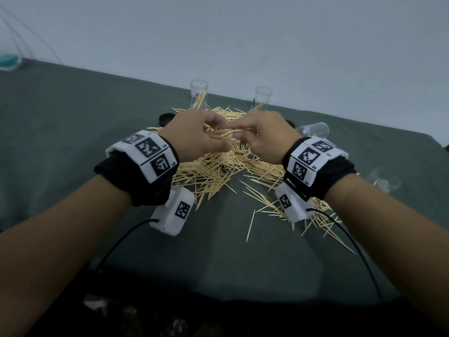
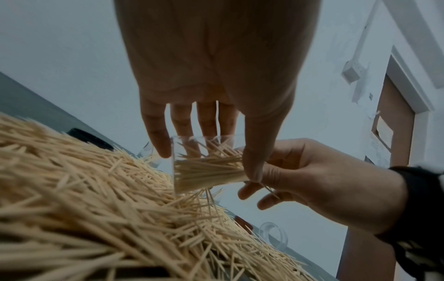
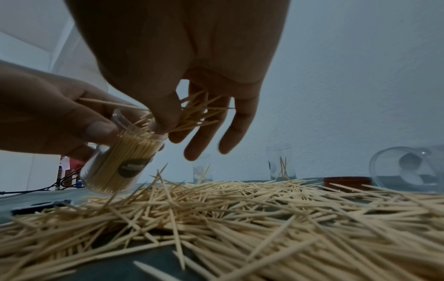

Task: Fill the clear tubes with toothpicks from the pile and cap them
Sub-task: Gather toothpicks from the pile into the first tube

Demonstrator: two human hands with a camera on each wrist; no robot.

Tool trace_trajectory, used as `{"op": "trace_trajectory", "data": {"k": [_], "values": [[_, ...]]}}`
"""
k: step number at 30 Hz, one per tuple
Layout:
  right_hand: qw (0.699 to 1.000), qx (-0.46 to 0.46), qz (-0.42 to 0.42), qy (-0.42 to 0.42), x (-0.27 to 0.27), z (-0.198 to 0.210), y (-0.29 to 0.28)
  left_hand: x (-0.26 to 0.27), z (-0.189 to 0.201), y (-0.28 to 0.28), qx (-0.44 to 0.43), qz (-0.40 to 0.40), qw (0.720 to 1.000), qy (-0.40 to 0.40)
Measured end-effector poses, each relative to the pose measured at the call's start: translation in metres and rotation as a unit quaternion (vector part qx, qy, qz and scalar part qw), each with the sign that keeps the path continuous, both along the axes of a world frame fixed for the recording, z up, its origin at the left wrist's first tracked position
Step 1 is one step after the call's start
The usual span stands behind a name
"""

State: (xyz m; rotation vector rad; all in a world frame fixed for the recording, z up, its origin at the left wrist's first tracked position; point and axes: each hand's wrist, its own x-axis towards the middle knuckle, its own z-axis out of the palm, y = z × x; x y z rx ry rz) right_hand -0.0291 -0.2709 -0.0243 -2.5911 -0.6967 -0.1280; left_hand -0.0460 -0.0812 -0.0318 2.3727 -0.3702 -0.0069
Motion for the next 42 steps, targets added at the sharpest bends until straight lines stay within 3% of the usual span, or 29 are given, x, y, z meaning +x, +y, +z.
{"op": "trace_trajectory", "data": {"k": [7,17,28,35,42], "values": [[0.999,0.042,-0.004,0.012,0.002,0.002,-0.003,0.002,-0.001,0.001,0.008,0.020,1.000,0.010],[1.000,-0.019,-0.021,-0.009,0.008,0.000,0.001,0.001,-0.002,0.000,0.011,0.019,1.000,0.012],[0.996,0.069,-0.050,0.002,0.007,0.006,-0.005,0.002,0.000,0.000,-0.014,0.024,0.999,0.018],[0.999,0.047,-0.014,-0.023,0.006,0.005,-0.003,0.003,0.001,0.000,-0.016,0.017,1.000,0.015],[1.000,0.021,-0.009,0.020,0.001,0.008,0.000,0.005,0.000,0.007,-0.009,0.034,0.999,0.011]]}}
